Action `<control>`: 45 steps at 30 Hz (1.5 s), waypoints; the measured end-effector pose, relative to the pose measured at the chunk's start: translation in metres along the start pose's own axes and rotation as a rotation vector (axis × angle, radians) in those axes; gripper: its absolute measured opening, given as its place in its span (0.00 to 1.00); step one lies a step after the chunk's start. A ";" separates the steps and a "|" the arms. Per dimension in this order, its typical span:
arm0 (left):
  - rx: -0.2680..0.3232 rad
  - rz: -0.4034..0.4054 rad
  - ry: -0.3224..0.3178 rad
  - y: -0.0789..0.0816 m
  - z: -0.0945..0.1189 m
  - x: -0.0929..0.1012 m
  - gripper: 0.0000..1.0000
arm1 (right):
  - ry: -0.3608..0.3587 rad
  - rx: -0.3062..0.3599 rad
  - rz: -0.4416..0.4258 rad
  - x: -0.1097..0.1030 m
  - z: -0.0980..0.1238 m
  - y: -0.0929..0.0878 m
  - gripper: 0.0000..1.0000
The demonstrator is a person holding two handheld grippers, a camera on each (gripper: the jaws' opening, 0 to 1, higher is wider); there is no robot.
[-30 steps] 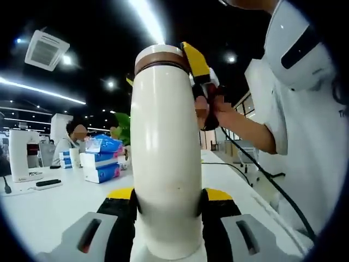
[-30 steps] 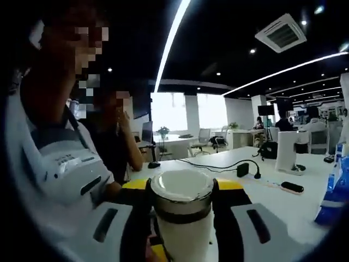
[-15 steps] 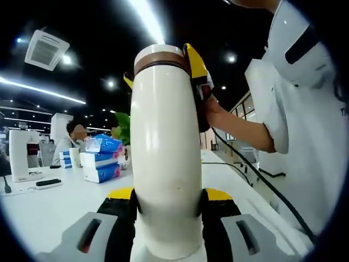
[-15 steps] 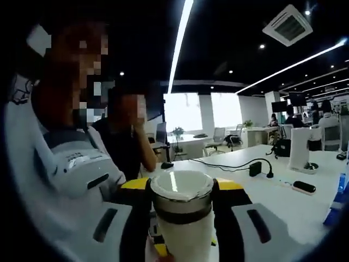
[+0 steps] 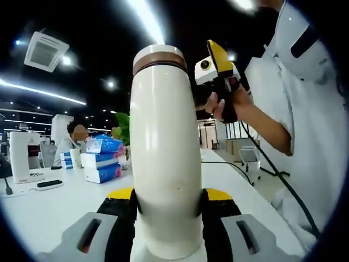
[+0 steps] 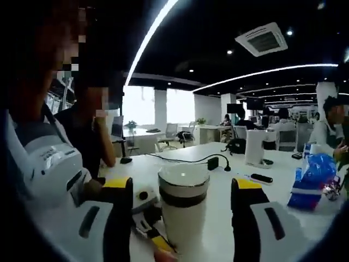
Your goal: Grasp the water cup twist off the cup lid place the cup lid on the table
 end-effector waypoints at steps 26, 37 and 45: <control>-0.005 -0.001 0.005 0.001 -0.001 -0.002 0.48 | -0.377 0.200 -0.117 -0.002 -0.038 0.007 0.62; -0.004 0.001 0.003 0.001 -0.001 -0.002 0.48 | -0.337 0.156 -0.133 0.002 -0.039 0.006 0.49; 0.000 0.000 -0.002 0.001 -0.002 0.000 0.48 | -0.177 0.096 -0.117 0.004 -0.037 0.003 0.48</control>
Point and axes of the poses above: the point that each gripper's makers call its tool centre point, and the gripper's own axes: z roughly backward along the fingers, x roughly to its right, y roughly out of its top, the point moved 3 cm from there along z, roughly backward along the fingers, and after that the axes turned 10 degrees about -z, right-handed, at the moved point
